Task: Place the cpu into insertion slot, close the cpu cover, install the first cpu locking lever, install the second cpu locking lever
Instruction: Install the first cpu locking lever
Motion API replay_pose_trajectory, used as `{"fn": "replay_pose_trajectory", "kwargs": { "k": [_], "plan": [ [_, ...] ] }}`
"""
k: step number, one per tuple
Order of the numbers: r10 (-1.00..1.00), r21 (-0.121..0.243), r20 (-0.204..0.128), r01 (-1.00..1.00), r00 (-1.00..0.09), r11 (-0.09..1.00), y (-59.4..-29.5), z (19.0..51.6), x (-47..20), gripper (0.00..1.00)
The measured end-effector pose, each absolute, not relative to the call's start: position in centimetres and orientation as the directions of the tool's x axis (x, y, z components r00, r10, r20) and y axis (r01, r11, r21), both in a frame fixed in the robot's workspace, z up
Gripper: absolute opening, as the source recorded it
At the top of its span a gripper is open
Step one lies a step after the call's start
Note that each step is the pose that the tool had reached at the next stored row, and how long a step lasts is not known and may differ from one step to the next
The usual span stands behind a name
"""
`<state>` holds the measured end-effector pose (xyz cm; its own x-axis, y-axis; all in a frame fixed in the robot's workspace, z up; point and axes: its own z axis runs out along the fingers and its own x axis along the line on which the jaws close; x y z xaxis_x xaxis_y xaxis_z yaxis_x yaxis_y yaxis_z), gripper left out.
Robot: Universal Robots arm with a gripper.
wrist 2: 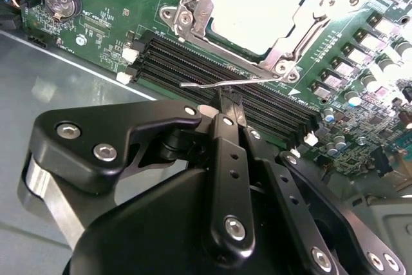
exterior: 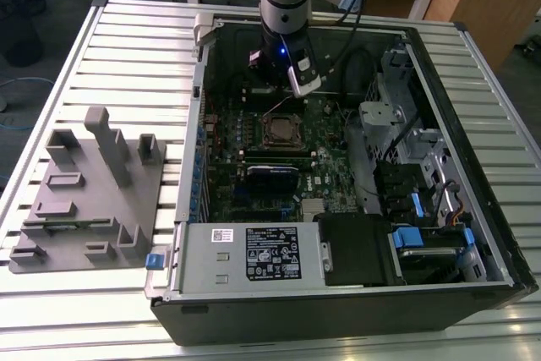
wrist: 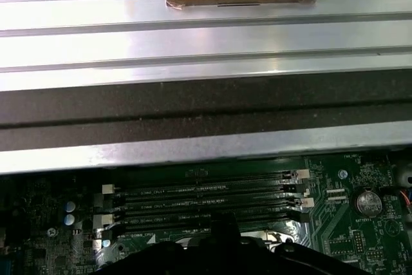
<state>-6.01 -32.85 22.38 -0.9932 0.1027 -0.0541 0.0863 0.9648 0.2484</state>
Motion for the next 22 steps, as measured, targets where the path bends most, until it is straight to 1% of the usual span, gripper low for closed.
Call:
{"fn": "replay_pose_trajectory", "kwargs": {
  "k": [22],
  "plan": [
    [0.103, 0.248, -0.054, 0.086, -0.993, 0.965, -32.94, 22.04, -6.01, 0.11]
  ]
}}
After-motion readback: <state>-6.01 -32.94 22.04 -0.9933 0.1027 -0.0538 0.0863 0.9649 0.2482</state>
